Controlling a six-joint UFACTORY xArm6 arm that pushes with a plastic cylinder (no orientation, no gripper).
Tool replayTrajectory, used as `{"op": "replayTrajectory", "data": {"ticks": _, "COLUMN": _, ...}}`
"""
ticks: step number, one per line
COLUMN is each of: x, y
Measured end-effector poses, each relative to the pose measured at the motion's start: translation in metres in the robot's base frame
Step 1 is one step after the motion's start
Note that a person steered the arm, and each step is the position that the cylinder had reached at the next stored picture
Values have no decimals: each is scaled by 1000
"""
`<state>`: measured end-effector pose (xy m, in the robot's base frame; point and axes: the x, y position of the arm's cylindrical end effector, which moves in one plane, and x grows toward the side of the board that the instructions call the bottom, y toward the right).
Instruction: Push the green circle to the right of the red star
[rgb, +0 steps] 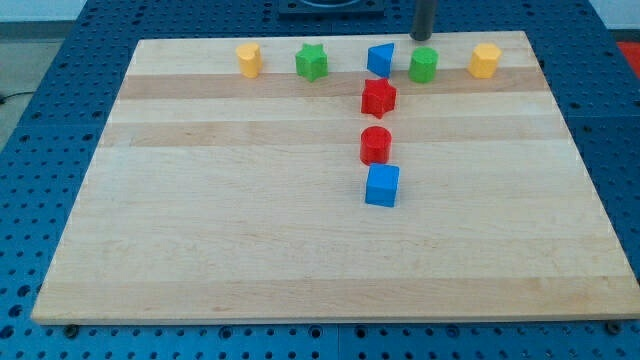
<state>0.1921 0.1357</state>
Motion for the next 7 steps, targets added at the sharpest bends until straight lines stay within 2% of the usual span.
{"op": "replayTrajectory", "data": {"ticks": 2, "x": 4, "y": -1}}
{"op": "replayTrajectory", "data": {"ticks": 4, "x": 61, "y": -1}}
{"op": "replayTrajectory", "data": {"ticks": 7, "x": 103, "y": -1}}
